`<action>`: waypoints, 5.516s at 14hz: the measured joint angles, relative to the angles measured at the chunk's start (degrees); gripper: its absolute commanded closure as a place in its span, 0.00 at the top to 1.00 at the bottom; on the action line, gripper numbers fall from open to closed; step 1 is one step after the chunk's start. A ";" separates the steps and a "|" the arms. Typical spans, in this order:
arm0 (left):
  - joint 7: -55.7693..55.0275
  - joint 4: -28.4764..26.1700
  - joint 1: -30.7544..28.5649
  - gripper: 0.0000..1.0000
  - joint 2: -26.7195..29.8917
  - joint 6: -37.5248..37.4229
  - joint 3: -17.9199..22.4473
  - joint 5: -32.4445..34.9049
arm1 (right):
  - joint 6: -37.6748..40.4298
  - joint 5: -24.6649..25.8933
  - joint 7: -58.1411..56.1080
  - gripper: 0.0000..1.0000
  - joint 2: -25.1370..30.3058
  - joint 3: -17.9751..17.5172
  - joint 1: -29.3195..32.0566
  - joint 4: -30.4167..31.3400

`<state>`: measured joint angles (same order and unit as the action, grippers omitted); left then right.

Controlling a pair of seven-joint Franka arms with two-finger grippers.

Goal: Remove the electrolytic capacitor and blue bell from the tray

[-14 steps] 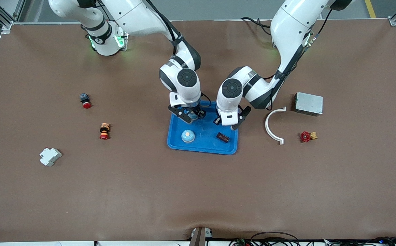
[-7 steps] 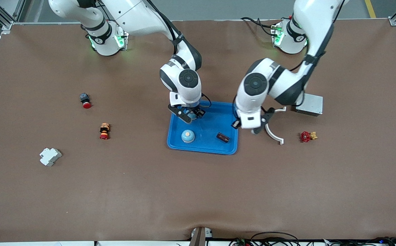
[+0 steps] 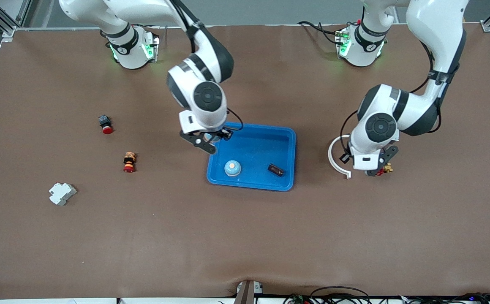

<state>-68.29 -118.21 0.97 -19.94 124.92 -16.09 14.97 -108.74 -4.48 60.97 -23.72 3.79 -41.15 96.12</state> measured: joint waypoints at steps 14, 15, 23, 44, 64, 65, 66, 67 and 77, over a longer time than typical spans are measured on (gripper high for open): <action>-2.58 -4.32 -5.84 1.00 -2.51 13.27 -1.13 6.13 | -12.13 2.24 -41.54 0.00 24.43 0.55 21.53 32.37; -3.63 -3.24 -5.81 1.00 -2.18 13.26 -2.13 6.12 | -13.81 2.26 -41.80 0.00 24.51 0.51 21.82 33.87; -16.77 7.37 0.52 1.00 -6.48 13.21 -8.70 6.10 | -27.07 2.36 -52.34 0.00 24.52 0.47 29.65 45.03; -33.28 19.52 14.60 0.42 -22.93 18.86 -7.12 6.16 | -45.40 2.35 -69.35 0.00 10.20 0.43 43.54 46.64; -22.45 22.03 6.94 0.00 -12.13 -0.04 -6.88 6.18 | -52.42 2.24 -69.35 1.00 5.73 0.37 43.60 46.49; -19.21 22.01 5.41 0.00 -11.81 -1.42 -6.86 6.18 | -52.48 2.24 -69.35 1.00 5.62 0.37 43.60 46.48; -15.95 22.00 3.71 0.00 -11.58 -2.48 -6.85 6.18 | -52.51 2.24 -69.35 1.00 5.58 0.37 43.60 46.46; -12.94 21.96 2.07 0.00 -11.47 -3.06 -6.86 6.18 | -52.51 2.24 -69.35 1.00 5.58 0.36 43.60 46.43; 12.18 17.73 -10.71 0.00 -11.48 -5.25 -6.70 6.26 | -42.78 2.24 -69.36 1.00 7.52 -0.50 43.58 42.81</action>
<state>-56.11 -100.49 -9.74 -31.42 119.67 -22.79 21.23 -151.52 -2.24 -8.38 -16.19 3.29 2.44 138.93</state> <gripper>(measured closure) 0.670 0.000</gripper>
